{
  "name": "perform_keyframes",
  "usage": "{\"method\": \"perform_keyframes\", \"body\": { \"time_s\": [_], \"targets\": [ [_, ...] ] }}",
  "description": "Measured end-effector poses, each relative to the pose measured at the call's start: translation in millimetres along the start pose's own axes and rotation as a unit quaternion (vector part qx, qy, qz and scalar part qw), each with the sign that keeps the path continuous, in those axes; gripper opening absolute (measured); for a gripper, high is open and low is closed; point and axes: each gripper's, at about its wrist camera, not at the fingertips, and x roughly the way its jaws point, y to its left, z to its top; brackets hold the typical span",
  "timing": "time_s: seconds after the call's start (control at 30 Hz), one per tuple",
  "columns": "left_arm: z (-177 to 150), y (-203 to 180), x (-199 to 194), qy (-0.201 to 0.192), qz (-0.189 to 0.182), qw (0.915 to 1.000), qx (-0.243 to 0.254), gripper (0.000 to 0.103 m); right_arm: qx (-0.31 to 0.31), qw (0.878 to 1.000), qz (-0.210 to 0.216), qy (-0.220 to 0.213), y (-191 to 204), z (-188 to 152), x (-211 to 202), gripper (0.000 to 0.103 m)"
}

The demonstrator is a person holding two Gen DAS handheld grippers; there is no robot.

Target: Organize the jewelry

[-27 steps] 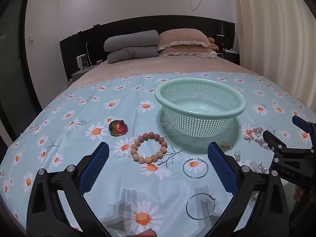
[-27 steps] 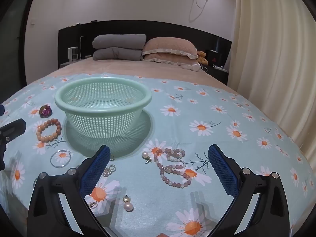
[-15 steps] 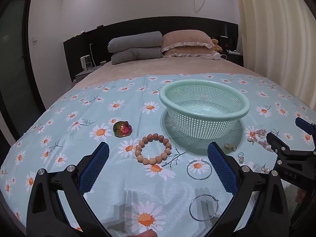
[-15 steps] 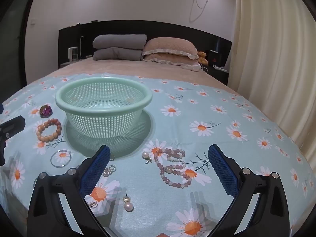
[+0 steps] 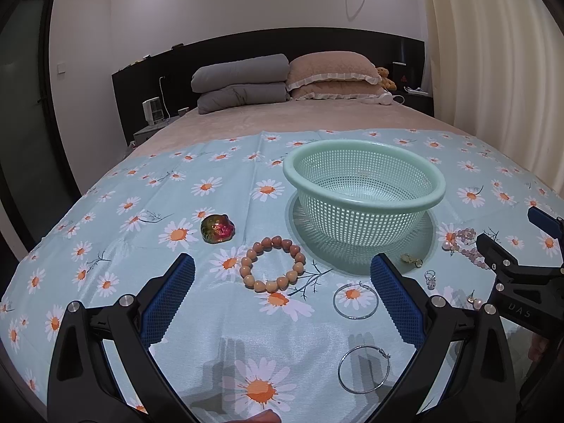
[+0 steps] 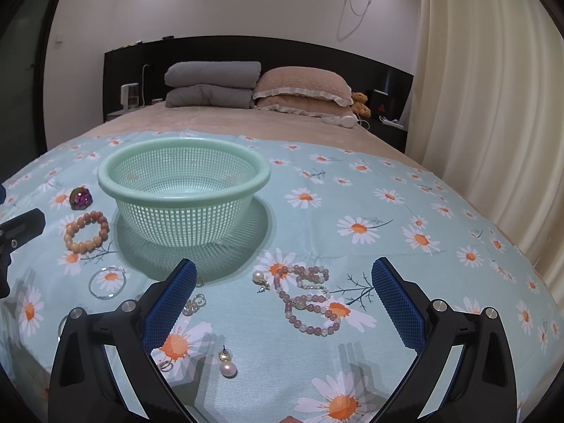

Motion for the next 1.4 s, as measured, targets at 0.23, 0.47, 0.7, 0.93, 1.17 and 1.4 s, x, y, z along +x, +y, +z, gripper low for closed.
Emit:
{"method": "perform_keyframes", "body": {
  "time_s": [0.23, 0.47, 0.7, 0.93, 1.17, 1.4],
  "targets": [
    [1, -1, -2, -0.008, 0.004, 1.0000, 0.003, 0.098, -0.002, 1.000, 0.000, 0.000, 1, 0, 0, 0.096],
    [1, -2, -1, -0.005, 0.001, 1.0000, 0.005, 0.098, -0.003, 1.000, -0.001, 0.000, 1, 0, 0, 0.096],
    [0, -2, 2, 0.000, 0.002, 1.0000, 0.004, 0.098, -0.004, 1.000, 0.002, 0.000, 2, 0, 0, 0.096],
    [-1, -2, 1, -0.001, 0.004, 1.0000, 0.004, 0.098, -0.002, 1.000, 0.002, 0.001, 2, 0, 1, 0.096],
    [-2, -4, 4, 0.004, 0.005, 0.9999, 0.008, 0.098, -0.003, 1.000, 0.001, 0.003, 2, -1, 1, 0.096],
    [-3, -1, 12, 0.016, 0.005, 0.9999, 0.002, 0.098, 0.000, 1.000, -0.006, 0.008, -2, 0, 5, 0.096]
  ]
}}
